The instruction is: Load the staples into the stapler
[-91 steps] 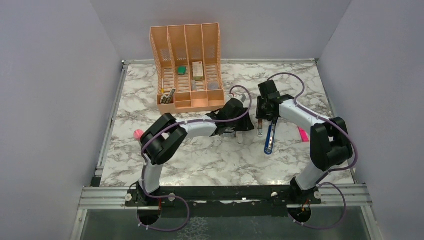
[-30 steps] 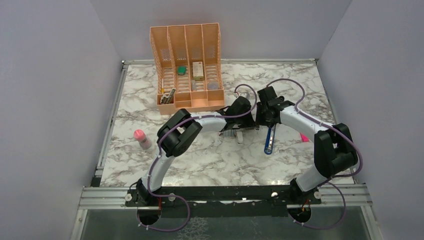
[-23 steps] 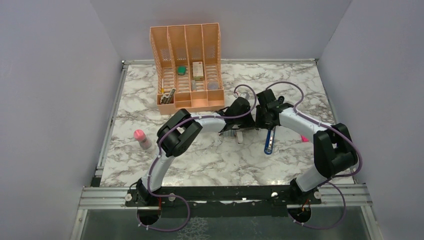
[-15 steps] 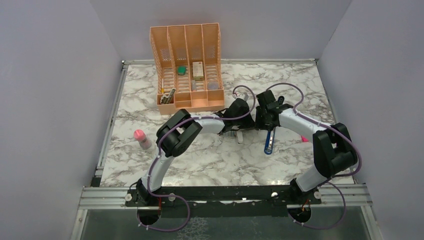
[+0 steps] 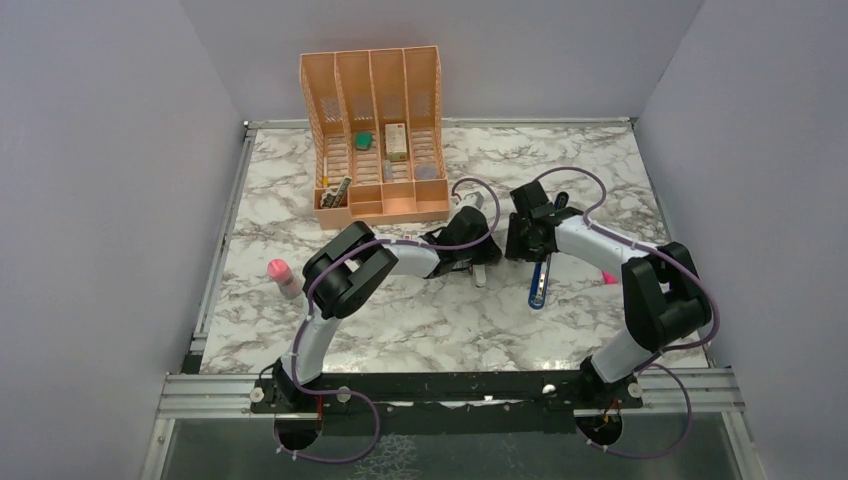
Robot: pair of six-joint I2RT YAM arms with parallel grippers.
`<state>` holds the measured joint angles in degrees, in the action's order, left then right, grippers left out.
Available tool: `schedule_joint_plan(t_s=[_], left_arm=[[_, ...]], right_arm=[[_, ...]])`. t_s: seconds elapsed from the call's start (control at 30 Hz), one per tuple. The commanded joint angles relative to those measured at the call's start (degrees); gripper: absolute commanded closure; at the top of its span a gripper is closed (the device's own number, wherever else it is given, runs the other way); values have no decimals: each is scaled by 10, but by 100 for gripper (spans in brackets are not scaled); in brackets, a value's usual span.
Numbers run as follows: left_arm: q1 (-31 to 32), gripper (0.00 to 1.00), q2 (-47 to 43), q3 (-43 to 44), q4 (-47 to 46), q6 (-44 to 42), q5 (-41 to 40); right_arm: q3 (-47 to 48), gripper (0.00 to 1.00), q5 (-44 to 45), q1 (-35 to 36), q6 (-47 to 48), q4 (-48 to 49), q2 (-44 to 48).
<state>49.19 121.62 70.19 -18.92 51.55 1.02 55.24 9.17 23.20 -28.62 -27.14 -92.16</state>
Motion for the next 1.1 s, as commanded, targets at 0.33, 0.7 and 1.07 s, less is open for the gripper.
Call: schedule_joint_plan(t_s=[0.33,0.7,1.07], left_arm=[[-4,96,-2,-16,17,-10,-12],[-6,97,-1,-19,13,-7,-12],[-7,97,3,-14,13,-6,-11]], right_arm=[[66,56,38,1,-7,-48,40],[7,83,7,1,-7,-52,10],[15,85,15,1,-12,-47,10]])
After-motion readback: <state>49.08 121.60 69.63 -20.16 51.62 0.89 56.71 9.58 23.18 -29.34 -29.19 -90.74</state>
